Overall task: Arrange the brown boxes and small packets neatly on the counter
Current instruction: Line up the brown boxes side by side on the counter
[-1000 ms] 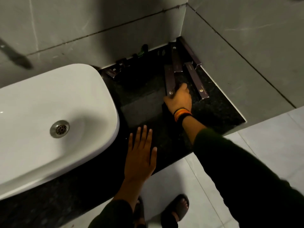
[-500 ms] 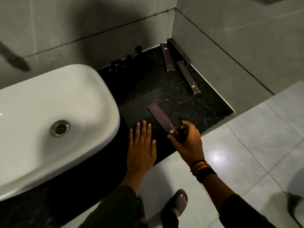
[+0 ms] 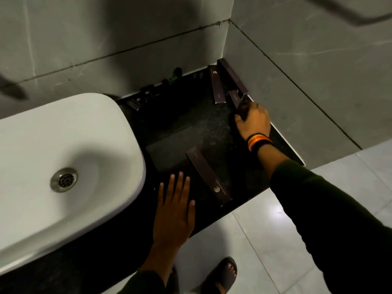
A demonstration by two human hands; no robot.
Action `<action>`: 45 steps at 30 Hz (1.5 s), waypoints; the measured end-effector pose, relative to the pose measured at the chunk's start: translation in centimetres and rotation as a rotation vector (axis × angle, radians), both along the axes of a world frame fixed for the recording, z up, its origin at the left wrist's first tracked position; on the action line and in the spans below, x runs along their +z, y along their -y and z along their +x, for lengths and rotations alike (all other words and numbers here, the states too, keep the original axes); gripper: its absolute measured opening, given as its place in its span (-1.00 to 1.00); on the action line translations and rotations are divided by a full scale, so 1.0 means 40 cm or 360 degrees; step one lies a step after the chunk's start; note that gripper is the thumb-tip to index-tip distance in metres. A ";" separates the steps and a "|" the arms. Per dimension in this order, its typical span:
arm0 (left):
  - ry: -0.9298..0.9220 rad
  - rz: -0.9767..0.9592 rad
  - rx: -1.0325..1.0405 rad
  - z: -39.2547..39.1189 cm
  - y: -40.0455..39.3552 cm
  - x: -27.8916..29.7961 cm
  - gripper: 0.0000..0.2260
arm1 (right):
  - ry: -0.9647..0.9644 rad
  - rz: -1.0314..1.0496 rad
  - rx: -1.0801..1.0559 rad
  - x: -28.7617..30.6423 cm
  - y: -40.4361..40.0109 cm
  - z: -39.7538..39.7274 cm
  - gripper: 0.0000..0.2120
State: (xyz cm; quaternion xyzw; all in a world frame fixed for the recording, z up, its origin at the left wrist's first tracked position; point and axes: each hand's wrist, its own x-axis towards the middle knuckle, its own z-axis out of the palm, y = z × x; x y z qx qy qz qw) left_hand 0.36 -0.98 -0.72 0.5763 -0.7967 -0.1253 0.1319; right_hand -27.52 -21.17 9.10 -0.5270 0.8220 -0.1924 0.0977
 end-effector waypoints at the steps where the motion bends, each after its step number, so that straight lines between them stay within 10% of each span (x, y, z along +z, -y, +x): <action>1: 0.0010 0.0017 0.0004 0.000 0.001 0.000 -0.44 | -0.0043 0.0113 -0.0053 0.002 0.027 -0.005 -0.48; 21: 0.0072 0.0071 0.0033 -0.012 0.003 0.020 -0.44 | 0.0072 0.0176 0.0115 -0.008 0.264 0.092 -0.56; 35: 0.0090 0.0022 0.0040 -0.012 -0.002 0.024 -0.44 | 0.0438 0.0104 0.0194 -0.028 -0.398 0.005 -0.58; 45: 0.0118 0.0011 0.0031 -0.011 0.002 0.022 -0.43 | -0.0926 0.0540 0.1597 0.036 -0.205 -0.077 -0.54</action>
